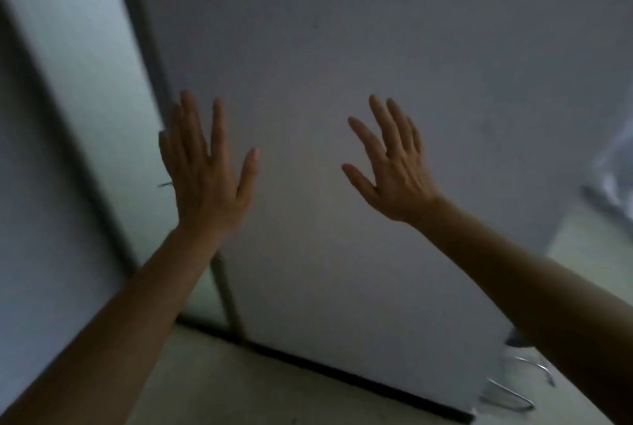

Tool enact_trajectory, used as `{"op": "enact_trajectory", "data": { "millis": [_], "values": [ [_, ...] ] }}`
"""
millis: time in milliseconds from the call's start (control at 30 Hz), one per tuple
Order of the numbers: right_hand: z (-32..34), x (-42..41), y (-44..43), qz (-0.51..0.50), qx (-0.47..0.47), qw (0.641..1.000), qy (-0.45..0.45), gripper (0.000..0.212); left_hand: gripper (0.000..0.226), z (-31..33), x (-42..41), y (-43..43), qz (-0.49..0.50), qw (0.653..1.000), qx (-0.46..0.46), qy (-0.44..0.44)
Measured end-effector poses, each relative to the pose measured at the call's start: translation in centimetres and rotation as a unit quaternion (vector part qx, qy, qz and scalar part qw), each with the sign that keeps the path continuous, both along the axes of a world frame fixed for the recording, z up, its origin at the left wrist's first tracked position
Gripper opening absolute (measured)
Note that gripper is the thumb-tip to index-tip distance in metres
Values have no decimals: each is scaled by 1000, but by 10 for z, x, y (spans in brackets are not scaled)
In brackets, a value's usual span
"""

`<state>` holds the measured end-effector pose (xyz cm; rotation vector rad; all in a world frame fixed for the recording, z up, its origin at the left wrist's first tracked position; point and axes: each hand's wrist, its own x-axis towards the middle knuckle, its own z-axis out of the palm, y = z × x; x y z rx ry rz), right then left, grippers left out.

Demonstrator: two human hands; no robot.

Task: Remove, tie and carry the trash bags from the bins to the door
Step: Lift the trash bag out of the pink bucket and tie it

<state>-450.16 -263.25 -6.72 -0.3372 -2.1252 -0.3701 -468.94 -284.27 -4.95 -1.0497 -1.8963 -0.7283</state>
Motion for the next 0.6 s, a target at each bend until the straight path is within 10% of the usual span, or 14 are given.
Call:
{"op": "enact_trajectory", "data": {
  "millis": [600],
  "values": [
    [-67, 657, 244, -491, -80, 867, 36, 77, 80, -73, 551, 458, -397, 903, -161, 26]
  ]
}}
